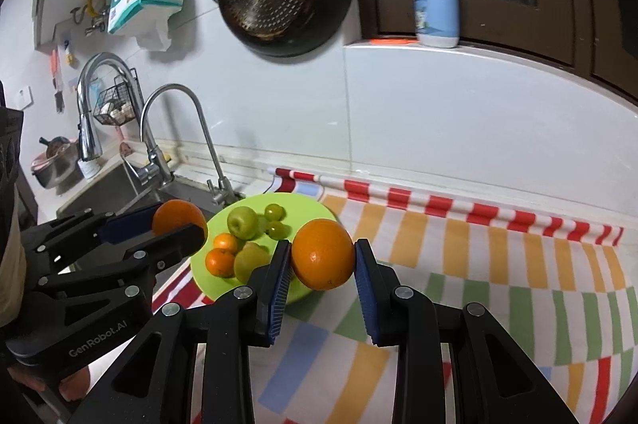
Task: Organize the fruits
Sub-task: 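Carry the orange and tangerine over the green plate, then lower the orange and tangerine onto the plate and open both tools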
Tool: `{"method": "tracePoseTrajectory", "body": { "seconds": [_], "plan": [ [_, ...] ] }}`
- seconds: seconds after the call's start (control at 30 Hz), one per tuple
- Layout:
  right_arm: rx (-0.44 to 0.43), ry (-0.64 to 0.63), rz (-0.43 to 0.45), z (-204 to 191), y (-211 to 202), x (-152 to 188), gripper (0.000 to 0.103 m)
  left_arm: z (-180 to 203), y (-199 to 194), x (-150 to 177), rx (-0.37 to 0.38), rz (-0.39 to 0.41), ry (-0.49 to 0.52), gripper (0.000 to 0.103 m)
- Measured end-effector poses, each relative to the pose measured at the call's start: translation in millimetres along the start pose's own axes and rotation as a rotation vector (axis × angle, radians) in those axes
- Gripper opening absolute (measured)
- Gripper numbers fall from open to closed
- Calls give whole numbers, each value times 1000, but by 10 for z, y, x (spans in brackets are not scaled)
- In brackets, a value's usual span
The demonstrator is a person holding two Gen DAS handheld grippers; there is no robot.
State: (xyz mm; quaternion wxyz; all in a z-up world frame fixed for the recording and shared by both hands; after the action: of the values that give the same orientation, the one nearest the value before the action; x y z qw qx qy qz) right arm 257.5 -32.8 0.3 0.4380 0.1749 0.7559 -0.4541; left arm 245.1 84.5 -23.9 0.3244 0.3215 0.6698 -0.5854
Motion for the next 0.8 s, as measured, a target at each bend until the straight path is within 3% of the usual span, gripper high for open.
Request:
{"method": "tracePoseTrajectory", "body": {
  "seconds": [0.4, 0.8],
  "plan": [
    [-57, -21, -64, -47, 711, -38, 32, -264, 592, 45, 3, -42, 0, 39],
    [-97, -41, -163, 67, 1355, 87, 32, -245, 1225, 124, 36, -105, 25, 39]
  ]
}}
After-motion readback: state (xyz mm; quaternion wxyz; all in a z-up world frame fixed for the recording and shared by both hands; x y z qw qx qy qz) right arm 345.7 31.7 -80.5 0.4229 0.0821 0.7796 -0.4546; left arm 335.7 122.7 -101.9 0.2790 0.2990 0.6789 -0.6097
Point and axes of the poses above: each gripper's, at about its wrist camera, not at the fingertips, and y roughly the way its jaws point, z to its right, x to its underside, the point moved 7 cm from there along y, roughly the way its jaws point, and after that the axes turned 10 degrees about -x, right-handed, at the moved point
